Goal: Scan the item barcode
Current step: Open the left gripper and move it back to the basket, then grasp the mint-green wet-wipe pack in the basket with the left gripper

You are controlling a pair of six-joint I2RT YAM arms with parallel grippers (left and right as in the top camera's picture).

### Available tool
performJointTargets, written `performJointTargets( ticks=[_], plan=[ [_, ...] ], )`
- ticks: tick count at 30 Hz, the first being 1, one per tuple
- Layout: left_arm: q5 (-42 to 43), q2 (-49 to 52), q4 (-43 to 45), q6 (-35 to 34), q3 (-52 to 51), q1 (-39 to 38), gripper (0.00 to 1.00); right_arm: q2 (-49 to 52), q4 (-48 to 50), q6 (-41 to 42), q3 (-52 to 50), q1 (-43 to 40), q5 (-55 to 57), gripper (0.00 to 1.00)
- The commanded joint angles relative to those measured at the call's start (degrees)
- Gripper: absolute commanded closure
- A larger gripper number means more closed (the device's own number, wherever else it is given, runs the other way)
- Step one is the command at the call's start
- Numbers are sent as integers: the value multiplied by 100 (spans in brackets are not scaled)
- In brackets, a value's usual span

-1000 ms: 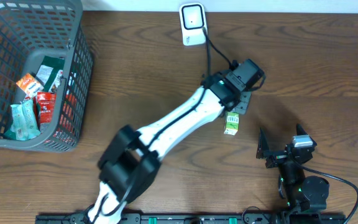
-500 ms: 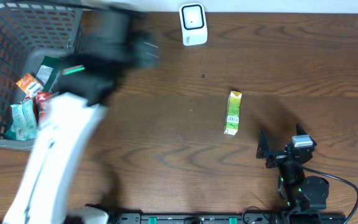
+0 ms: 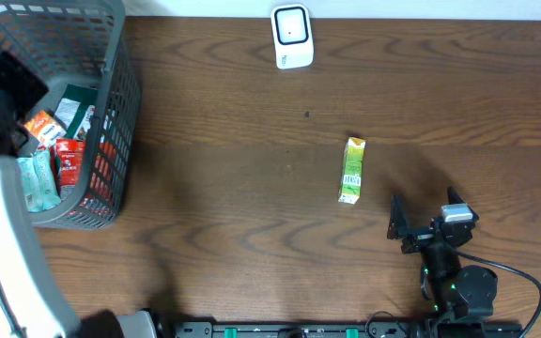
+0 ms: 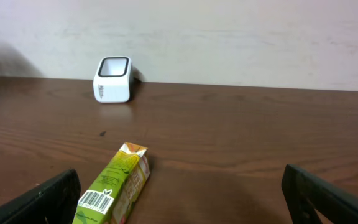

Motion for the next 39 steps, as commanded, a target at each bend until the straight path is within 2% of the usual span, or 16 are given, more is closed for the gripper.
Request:
performJointTargets(
  ticks=[1,18,25,39],
  plan=[
    [-37,527,-210,39,-72,295,21,-26,-17,76,-7,-61,13,1],
    [-133,2914,-778,492,-72,811,21,-26,-17,76,-7,-61,13,1],
    [-533,3150,-741,487,-269,811,21,-26,-17,76,-7,-61,13,1],
    [-529,3156,24,485,-1139,811,22,-26,-15,76,-7,-61,11,1]
  ],
)
